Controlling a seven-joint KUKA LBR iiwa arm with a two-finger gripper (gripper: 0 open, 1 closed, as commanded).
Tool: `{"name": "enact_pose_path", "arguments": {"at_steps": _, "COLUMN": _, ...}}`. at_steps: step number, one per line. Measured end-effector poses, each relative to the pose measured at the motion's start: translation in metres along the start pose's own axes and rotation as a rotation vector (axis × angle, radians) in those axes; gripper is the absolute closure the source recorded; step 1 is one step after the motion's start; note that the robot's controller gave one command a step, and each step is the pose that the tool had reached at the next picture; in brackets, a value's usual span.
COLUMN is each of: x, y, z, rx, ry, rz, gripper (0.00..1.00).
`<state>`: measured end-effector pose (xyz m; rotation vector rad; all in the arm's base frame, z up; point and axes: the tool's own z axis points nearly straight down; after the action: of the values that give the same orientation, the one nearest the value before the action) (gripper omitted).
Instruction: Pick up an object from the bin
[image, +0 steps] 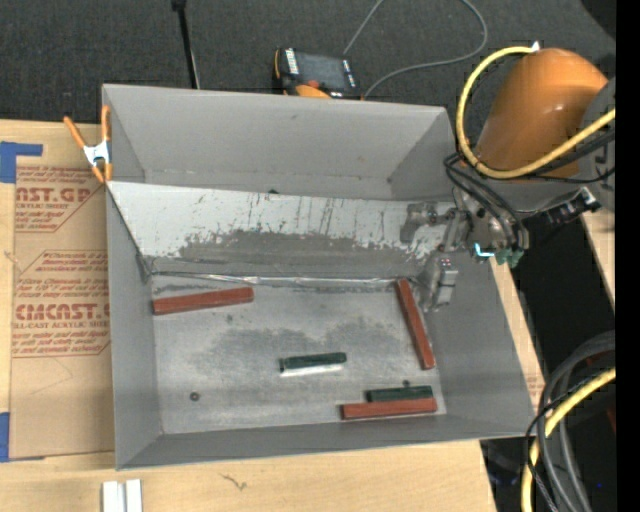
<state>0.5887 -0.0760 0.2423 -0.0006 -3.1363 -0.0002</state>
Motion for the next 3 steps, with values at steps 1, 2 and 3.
{"name": "enact_pose_path", "arguments": {"at_steps": 1, "x": 0.064, "y": -0.051, "z": 0.112, "rx": 0.0, "ry": 0.004, "rz": -0.026, "gripper": 0.0}}
{"name": "enact_pose_path", "arguments": {"at_steps": 2, "x": 0.045, "y": -0.011, "z": 0.116, "rx": 0.0, "ry": -0.008, "rz": -0.223, "gripper": 0.0}}
{"name": "enact_pose_path", "arguments": {"at_steps": 3, "x": 0.105, "y": 0.065, "z": 0.173, "rx": -0.002, "ry": -0.014, "rz": -0.094, "gripper": 0.0}}
